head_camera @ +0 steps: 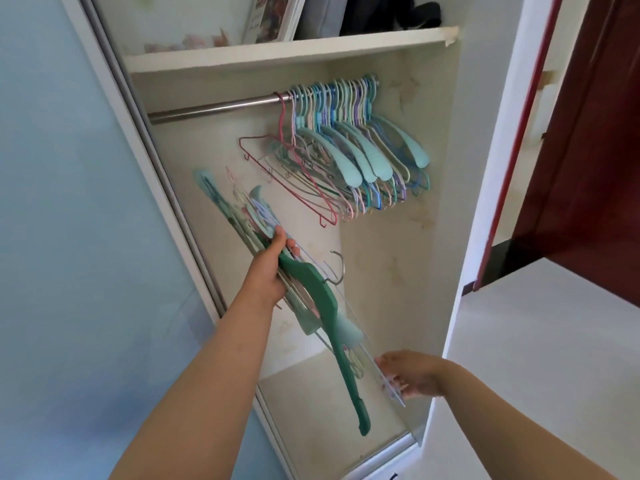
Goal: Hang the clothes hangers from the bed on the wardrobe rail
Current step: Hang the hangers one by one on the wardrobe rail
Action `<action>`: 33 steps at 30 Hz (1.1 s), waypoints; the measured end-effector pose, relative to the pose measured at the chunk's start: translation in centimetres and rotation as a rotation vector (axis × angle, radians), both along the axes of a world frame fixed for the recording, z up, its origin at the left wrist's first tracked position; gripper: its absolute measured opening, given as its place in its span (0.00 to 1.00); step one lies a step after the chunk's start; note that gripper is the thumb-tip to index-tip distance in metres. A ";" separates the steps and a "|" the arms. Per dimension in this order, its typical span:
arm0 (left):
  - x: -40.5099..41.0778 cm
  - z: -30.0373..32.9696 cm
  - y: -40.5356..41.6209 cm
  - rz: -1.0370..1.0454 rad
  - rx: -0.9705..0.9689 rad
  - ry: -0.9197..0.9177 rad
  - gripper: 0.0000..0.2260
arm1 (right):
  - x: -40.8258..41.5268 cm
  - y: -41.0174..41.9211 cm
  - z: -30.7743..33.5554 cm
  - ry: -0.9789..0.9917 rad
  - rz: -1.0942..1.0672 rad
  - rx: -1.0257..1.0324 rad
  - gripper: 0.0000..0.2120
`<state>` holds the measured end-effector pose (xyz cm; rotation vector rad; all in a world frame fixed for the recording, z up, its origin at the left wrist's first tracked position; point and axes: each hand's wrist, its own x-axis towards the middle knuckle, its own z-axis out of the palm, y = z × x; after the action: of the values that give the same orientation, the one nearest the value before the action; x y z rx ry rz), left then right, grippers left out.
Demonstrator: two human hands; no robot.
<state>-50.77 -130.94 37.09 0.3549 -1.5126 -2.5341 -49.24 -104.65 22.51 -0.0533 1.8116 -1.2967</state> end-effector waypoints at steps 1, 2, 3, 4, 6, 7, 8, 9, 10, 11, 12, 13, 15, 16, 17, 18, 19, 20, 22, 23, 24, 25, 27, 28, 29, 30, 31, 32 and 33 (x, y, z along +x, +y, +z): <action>0.0 0.0 0.1 -0.008 0.030 -0.011 0.11 | 0.4 0.1 -0.6 -0.018 -0.113 -0.114 0.10; 0.0 -0.1 0.2 -0.021 0.046 -0.034 0.10 | 0.7 0.3 -1.0 -0.038 -0.268 -0.238 0.08; 0.1 -0.2 0.4 -0.048 0.044 -0.062 0.11 | 0.9 0.4 -1.2 -0.053 -0.426 -0.349 0.08; 0.2 -0.3 0.5 -0.079 0.031 -0.085 0.11 | 1.0 0.7 -1.4 -0.050 -0.546 -0.429 0.09; 0.3 -0.7 0.5 -0.096 0.025 -0.120 0.09 | 1.0 1.4 -1.2 -0.034 -0.641 -0.463 0.09; 0.4 -1.0 0.5 -0.085 0.024 -0.143 0.07 | 1.0 1.8 -1.4 -0.020 -0.634 -0.440 0.10; 0.4 -1.2 0.5 -0.072 0.017 -0.162 0.05 | 0.9 2.2 -1.5 -0.010 -0.618 -0.412 0.11; 0.5 -1.5 0.4 -0.055 0.012 -0.178 0.05 | 0.7 2.7 -1.9 -0.013 -0.610 -0.391 0.11; 0.5 -1.7 0.4 -0.037 0.009 -0.192 0.04 | 0.7 3.2 -2.3 -0.029 -0.620 -0.395 0.12; 0.6 -1.8 0.4 -0.019 0.013 -0.207 0.03 | 0.8 3.7 -2.8 -0.054 -0.639 -0.402 0.12; 0.7 -1.9 0.3 0.002 0.021 -0.225 0.03 | 0.9 4.3 -3.4 -0.081 -0.669 -0.407 0.11; 0.8 -2.0 0.2 0.024 0.032 -0.241 0.04 | 1.0 4.7 -3.9 -0.098 -0.704 -0.398 0.11; 1.0 -2.0 0.0 0.059 0.059 -0.251 0.05 | 1.2 5.4 -4.6 -0.063 -0.747 -0.298 0.11; 1.1 -1.9 -0.1 0.063 0.078 -0.244 0.05 | 1.2 5.4 -4.6 0.002 -0.756 -0.217 0.11; 1.2 -1.9 -0.2 0.060 0.097 -0.233 0.05 | 0.8 5.1 -4.5 0.090 -0.757 -0.122 0.10; 1.2 -1.9 -0.3 0.055 0.107 -0.221 0.05 | 0.4 4.7 -4.0 0.179 -0.735 -0.025 0.10; 1.3 -1.9 -0.3 0.049 0.105 -0.210 0.06 | -0.2 4.0 -3.2 0.270 -0.676 0.086 0.11; 1.3 -1.9 -0.4 0.044 0.091 -0.203 0.06 | -0.8 3.1 -2.5 0.370 -0.569 0.215 0.11; 1.5 -2.1 -0.5 0.026 0.054 -0.198 0.06 | -2.0 1.2 -0.9 0.591 -0.246 0.502 0.09; 1.7 -2.1 -0.6 0.018 0.034 -0.201 0.06 | -2.3 0.1 0.0 0.709 -0.065 0.668 0.09; 1.8 -2.2 -0.6 0.012 0.014 -0.207 0.07 | -2.4 -1.0 1.2 0.832 0.086 0.799 0.11; 2.0 -2.3 -0.7 0.009 -0.005 -0.216 0.07 | -2.4 -2.2 2.3 0.943 0.200 0.872 0.15; 2.1 -2.5 -0.9 0.015 -0.042 -0.231 0.06 | -1.8 -4.6 4.9 1.119 0.341 0.910 0.26; 2.1 -2.6 -1.1 0.022 -0.060 -0.238 0.06 | -1.5 -5.7 6.4 1.178 0.374 0.908 0.33; 2.1 -2.7 -1.2 0.030 -0.076 -0.240 0.05 | -1.3 -6.6 7.9 1.228 0.369 0.903 0.38; 2.0 -2.7 -1.4 0.037 -0.090 -0.240 0.05 | -1.2 -7.5 9.3 1.280 0.341 0.905 0.40; 2.0 -2.6 -1.4 0.042 -0.100 -0.235 0.05 | -1.4 -8.2 10.7 1.339 0.303 0.905 0.41; 1.9 -2.5 -1.5 0.052 -0.104 -0.231 0.05 | -1.6 -8.9 12.0 1.397 0.271 0.909 0.40; 1.9 -2.3 -1.4 0.063 -0.106 -0.227 0.05 | -1.9 -9.5 13.2 1.445 0.249 0.921 0.40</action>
<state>-48.86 -132.38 34.83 0.6829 -1.6759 -2.4208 -51.11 -114.15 35.72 -0.8375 3.2599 0.0648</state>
